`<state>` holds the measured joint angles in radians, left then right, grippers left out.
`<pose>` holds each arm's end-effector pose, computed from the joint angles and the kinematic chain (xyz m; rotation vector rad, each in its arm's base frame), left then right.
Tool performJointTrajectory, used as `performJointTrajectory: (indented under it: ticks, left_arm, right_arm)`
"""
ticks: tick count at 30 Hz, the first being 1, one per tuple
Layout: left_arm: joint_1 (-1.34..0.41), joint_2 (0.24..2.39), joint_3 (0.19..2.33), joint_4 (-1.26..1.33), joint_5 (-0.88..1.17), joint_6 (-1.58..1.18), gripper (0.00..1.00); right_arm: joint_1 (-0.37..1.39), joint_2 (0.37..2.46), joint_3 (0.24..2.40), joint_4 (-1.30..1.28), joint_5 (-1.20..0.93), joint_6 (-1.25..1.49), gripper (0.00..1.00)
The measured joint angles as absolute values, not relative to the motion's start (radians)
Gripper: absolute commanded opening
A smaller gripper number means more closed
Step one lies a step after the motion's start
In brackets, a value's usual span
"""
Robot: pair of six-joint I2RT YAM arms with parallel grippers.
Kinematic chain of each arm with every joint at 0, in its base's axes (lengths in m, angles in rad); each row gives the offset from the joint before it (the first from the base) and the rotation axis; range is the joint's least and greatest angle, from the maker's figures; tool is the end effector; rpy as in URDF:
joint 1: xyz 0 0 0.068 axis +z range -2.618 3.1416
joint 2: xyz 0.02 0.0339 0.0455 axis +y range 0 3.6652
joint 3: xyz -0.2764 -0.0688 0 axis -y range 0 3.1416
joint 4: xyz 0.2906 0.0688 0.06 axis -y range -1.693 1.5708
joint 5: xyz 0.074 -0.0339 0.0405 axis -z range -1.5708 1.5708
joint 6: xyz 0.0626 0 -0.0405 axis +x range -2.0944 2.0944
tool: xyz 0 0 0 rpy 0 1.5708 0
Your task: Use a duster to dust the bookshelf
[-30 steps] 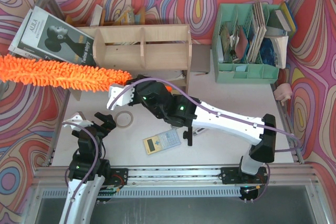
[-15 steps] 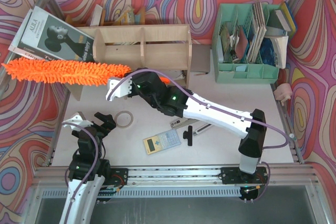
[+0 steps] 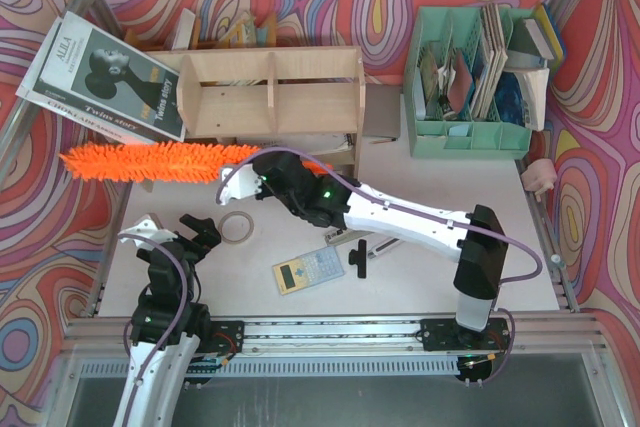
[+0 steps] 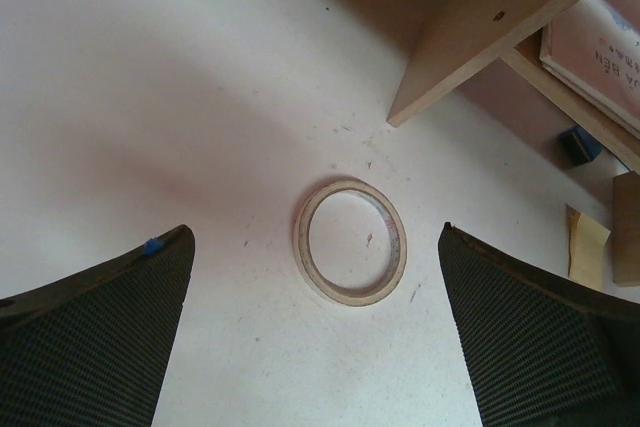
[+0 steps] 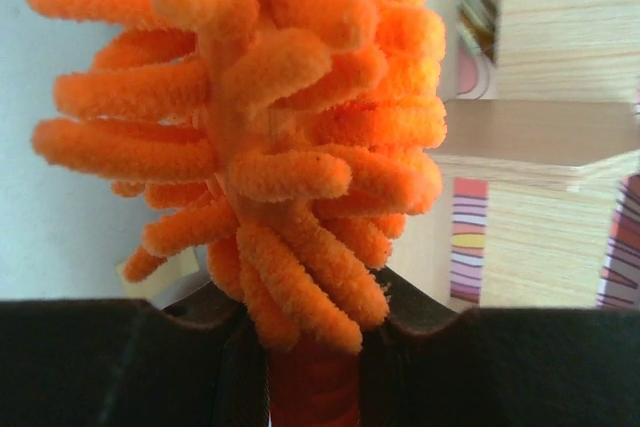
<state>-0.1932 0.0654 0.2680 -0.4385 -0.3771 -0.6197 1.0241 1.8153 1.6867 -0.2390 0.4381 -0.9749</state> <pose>0.1470 -0.0053 0.2179 -0.6370 1.6796 -0.2421 0.2851 0.4174 0.3569 -1.4409 1.2713 -0.3907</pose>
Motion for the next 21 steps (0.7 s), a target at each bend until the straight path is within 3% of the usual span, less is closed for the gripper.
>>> performJointTrajectory:
  ticks: [7,21]
  left_arm:
    - [-0.193,0.067,0.267,-0.439,-0.374,-0.62,0.99]
    - [-0.193,0.068,0.267,-0.439,-0.374,-0.619,0.99]
  right_arm:
    - [1.021,1.804,1.631,-0.267,0.463,-0.958,0.0]
    - [1.114,1.801,1.75,-0.295,0.472,-0.971,0.0]
